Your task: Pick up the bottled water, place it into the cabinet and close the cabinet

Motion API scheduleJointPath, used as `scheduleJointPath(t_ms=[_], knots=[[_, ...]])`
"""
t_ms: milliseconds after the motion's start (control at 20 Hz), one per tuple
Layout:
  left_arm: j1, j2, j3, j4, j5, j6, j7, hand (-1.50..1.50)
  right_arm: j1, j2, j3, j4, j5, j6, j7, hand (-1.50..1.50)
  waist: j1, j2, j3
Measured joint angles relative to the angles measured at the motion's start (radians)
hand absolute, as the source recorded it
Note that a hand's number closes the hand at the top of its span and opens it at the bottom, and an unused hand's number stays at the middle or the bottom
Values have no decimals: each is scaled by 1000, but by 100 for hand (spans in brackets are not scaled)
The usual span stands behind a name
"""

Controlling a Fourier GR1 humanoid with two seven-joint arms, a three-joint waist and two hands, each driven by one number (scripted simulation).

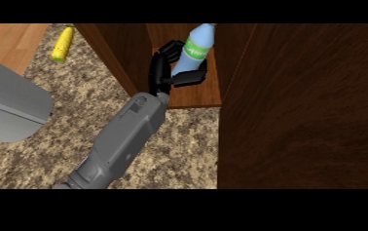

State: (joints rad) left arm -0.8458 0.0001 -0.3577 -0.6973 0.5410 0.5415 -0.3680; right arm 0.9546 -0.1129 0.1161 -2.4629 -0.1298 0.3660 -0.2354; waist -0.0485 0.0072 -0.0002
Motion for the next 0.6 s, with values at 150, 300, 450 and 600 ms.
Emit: scheduleJointPath(t_ms=[150,300,450,600], knots=[[-57,0,11,97,10,-2,-15,150,-13,-1,-14,2,-5,6,0,-150,-6,4,0],[-111,1,-6,197,-32,29,-21,150,-22,-1,-24,8,-11,14,-3,-150,-11,7,0],[-153,5,2,294,-52,47,-24,150,-27,-2,-35,15,-17,26,-8,-150,-15,10,0],[-186,15,36,371,-50,67,-35,150,-19,-1,-35,17,-22,40,-17,-150,-22,13,0]])
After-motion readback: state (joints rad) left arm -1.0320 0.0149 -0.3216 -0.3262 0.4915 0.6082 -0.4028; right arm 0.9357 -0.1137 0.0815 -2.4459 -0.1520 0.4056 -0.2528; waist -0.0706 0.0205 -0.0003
